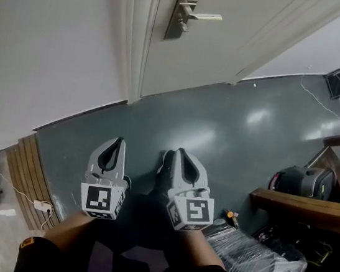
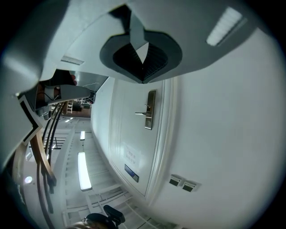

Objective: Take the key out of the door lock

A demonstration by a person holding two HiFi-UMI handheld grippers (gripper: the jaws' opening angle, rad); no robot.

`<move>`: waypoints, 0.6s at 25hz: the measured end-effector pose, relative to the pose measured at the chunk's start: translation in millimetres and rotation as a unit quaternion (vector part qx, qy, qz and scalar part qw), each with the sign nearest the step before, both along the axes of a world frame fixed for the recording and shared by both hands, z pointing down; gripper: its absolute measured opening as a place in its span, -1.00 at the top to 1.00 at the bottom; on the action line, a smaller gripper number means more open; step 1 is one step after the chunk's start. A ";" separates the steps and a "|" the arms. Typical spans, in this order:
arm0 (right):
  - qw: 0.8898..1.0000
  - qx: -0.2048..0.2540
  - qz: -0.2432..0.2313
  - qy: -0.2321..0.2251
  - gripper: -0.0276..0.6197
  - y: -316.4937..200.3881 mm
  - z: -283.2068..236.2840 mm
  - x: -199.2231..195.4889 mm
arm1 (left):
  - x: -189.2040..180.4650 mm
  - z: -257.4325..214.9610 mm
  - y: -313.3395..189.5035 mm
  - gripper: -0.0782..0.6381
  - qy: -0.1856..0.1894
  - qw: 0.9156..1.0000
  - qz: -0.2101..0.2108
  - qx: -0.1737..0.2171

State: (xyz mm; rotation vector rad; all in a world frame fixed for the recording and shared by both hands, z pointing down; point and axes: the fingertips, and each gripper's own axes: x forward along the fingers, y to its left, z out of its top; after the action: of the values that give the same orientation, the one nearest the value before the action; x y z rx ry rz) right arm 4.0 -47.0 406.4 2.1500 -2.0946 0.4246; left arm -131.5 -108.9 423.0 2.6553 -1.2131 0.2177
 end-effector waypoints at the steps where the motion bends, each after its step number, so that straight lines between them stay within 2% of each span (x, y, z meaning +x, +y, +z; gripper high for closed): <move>1: 1.000 0.001 -0.010 -0.003 0.94 -10.5 2.5 5.7 | 4.1 2.3 -7.7 0.73 -0.004 1.000 -0.011 0.000; 7: 0.997 0.008 -0.076 -0.014 0.94 -72.3 4.7 57.0 | 50.8 -0.1 -53.3 0.73 -0.015 0.997 -0.074 0.004; 15: 0.990 0.012 -0.142 -0.020 0.94 -133.5 -3.1 127.6 | 119.8 -9.9 -95.4 0.73 -0.024 0.991 -0.131 0.002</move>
State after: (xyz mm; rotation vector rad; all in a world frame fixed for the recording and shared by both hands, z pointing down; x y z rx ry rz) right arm 131.5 -180.5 403.4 1.8270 -2.3913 0.4144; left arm -11.7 -204.3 413.1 2.4721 -1.5621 0.2353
